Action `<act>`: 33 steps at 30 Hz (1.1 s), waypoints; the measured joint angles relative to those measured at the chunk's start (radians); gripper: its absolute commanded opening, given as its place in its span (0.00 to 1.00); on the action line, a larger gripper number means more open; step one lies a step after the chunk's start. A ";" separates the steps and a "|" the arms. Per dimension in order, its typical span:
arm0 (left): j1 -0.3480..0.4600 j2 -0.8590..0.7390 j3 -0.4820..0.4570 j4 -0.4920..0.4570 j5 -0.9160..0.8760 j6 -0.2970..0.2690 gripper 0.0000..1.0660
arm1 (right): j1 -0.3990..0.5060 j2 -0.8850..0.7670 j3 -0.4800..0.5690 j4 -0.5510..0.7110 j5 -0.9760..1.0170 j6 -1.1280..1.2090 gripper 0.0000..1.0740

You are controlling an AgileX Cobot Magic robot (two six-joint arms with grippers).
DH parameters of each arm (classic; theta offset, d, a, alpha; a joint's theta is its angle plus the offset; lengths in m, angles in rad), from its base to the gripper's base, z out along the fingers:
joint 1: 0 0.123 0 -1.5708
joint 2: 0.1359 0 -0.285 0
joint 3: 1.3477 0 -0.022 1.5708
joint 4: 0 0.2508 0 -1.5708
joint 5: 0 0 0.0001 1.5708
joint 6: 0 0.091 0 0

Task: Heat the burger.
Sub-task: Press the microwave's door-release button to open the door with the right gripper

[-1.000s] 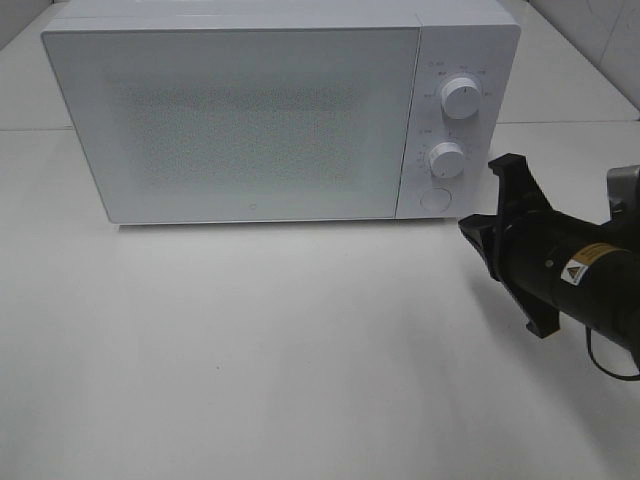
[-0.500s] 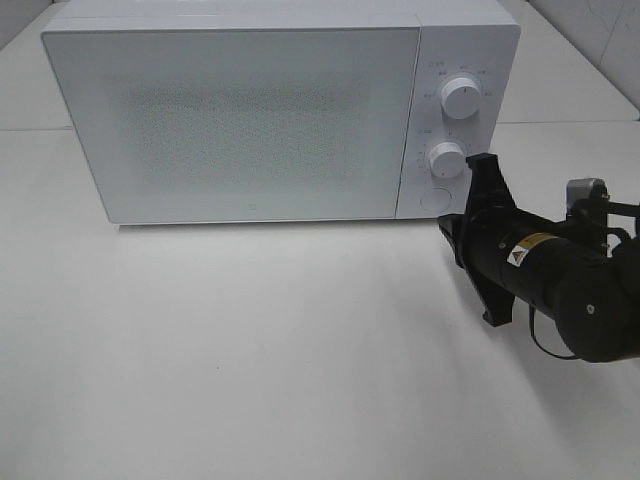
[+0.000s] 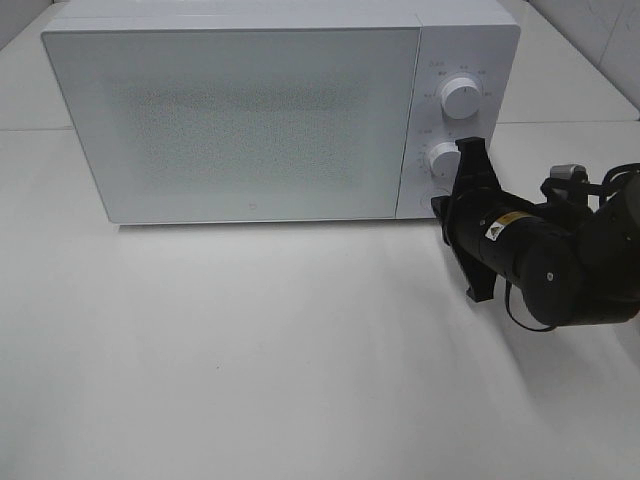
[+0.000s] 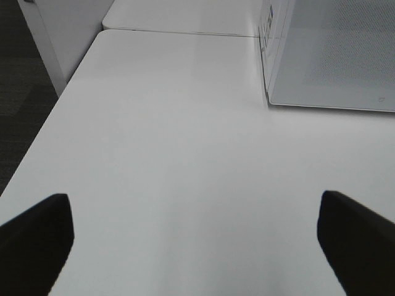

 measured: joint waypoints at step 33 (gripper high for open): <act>0.000 0.000 0.000 0.000 0.000 0.000 0.99 | -0.037 0.105 -0.125 -0.016 0.017 -0.015 0.00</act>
